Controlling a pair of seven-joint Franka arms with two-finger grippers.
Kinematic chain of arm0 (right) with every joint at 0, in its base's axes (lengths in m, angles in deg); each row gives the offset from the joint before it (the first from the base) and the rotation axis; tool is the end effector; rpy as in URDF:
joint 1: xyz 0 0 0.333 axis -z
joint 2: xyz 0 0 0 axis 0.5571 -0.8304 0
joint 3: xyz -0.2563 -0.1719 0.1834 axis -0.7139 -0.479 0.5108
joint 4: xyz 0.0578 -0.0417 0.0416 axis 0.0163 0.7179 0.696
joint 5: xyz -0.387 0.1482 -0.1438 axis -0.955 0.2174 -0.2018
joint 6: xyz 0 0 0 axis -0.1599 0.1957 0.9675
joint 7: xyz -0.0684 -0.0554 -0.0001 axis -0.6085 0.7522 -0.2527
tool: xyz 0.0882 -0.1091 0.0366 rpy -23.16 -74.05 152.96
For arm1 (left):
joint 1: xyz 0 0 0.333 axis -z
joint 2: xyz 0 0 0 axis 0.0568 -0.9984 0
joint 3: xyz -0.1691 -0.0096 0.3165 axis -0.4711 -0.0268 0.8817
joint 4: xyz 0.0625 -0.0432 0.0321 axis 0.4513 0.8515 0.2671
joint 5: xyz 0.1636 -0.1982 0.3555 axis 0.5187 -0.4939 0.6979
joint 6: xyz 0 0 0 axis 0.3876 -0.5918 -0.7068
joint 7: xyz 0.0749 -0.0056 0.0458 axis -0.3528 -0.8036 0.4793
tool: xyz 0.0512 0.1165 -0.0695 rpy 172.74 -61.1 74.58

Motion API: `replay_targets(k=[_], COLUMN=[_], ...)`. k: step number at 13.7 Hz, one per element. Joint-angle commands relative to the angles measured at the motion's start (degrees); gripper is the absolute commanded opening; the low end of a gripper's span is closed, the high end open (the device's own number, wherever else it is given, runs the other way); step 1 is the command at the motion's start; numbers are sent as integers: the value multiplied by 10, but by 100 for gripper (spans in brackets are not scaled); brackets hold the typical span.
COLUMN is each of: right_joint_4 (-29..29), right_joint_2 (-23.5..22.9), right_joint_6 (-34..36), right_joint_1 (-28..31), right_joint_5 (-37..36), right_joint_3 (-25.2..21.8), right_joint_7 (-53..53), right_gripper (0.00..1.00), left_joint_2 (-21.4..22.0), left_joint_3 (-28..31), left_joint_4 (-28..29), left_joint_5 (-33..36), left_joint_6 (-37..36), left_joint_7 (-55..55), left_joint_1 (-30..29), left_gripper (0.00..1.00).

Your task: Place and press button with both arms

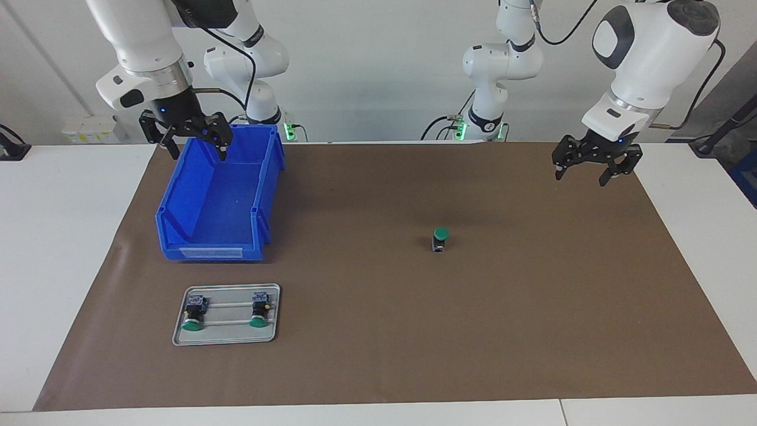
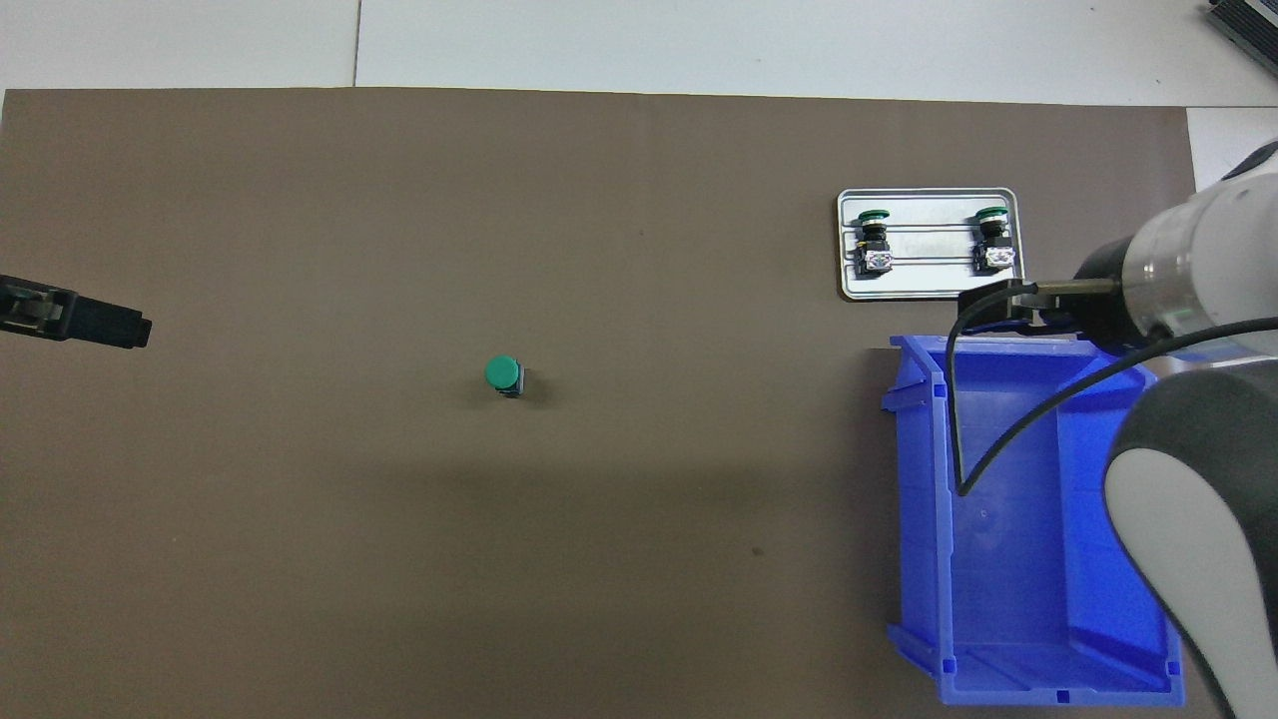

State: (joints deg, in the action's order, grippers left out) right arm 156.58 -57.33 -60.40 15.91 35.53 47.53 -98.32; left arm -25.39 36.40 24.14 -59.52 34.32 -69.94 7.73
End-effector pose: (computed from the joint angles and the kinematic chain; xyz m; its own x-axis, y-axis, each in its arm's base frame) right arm 0.5928 0.1181 0.6173 0.9952 -0.0568 0.0795 -0.0553 -0.9983 -0.0204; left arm 0.5871 -0.0273 0.6458 0.9658 -0.2559 0.0417 -0.2563 -0.9666 0.0049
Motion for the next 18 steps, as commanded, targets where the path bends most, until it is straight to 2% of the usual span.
replay_targets(k=[1,3,5,11,13,18], right_joint_4=[3,-6,-38,-90,-126,-176], right_joint_2=[-8,-22,-56,-152,-199,-290], right_joint_6=[-29,-40,-41,-101,-121,-197], right_joint_1=[-31,-58,-86,-167,-188,-236], right_joint_5=[17,16,16,26,44,36], right_joint_3=[-2,-2,-2,0,8,26], right_joint_7=[-30,-69,-111,-201,-215,-261], right_gripper=[100,100,100,100,100,100], left_joint_2=[-21,-32,-38,6,5,6], left_joint_3=[-4,-4,-4,-4,-4,-5], left_joint_4=[-67,-98,-111,-30,-30,-29], left_joint_5=[10,10,11,12,12,12], left_joint_6=[-67,-90,-113,-106,-101,-103], left_joint_7=[-2,0,4,51,51,48], left_joint_1=[-7,-8,-8,-6,-6,-6], left_gripper=[100,100,100,100,100,100])
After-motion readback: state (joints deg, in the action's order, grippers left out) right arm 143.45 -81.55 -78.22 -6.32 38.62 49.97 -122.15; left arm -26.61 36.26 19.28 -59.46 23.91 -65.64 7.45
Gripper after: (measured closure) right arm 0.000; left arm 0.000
